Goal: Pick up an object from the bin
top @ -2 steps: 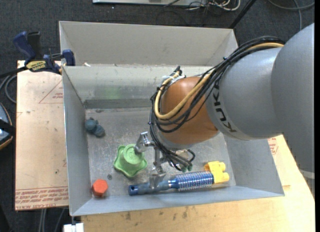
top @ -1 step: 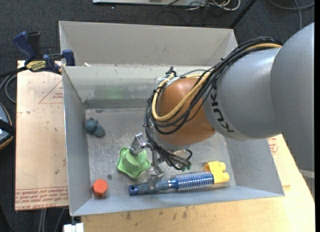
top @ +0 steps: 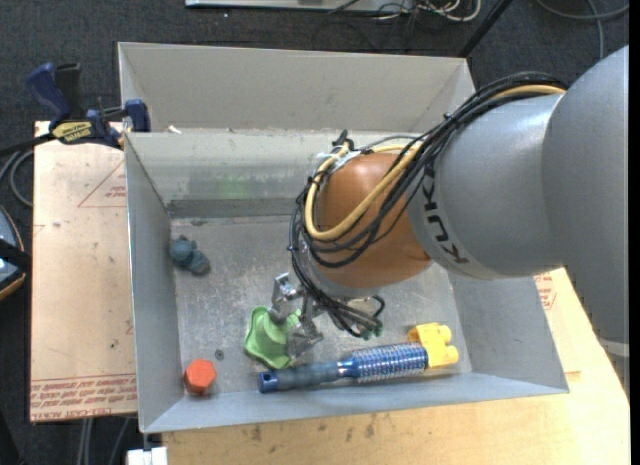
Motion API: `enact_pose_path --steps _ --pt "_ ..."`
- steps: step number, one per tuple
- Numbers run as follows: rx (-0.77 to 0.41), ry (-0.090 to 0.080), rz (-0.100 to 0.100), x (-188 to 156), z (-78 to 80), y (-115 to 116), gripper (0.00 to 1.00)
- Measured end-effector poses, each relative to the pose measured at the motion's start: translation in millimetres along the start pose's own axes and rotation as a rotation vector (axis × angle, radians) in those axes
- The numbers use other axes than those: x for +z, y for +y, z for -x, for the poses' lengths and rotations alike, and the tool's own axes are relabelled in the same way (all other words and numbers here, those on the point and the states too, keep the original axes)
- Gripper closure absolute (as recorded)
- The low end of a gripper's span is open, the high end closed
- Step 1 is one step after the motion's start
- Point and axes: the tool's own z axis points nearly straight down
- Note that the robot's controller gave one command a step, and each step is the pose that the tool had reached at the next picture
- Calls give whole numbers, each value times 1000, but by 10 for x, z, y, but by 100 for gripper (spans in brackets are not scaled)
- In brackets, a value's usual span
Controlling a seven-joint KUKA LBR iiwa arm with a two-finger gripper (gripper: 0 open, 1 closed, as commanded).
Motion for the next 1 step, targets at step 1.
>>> enact_pose_path --steps 1 --pt "-150 18 2 -23 -100 -797 100"
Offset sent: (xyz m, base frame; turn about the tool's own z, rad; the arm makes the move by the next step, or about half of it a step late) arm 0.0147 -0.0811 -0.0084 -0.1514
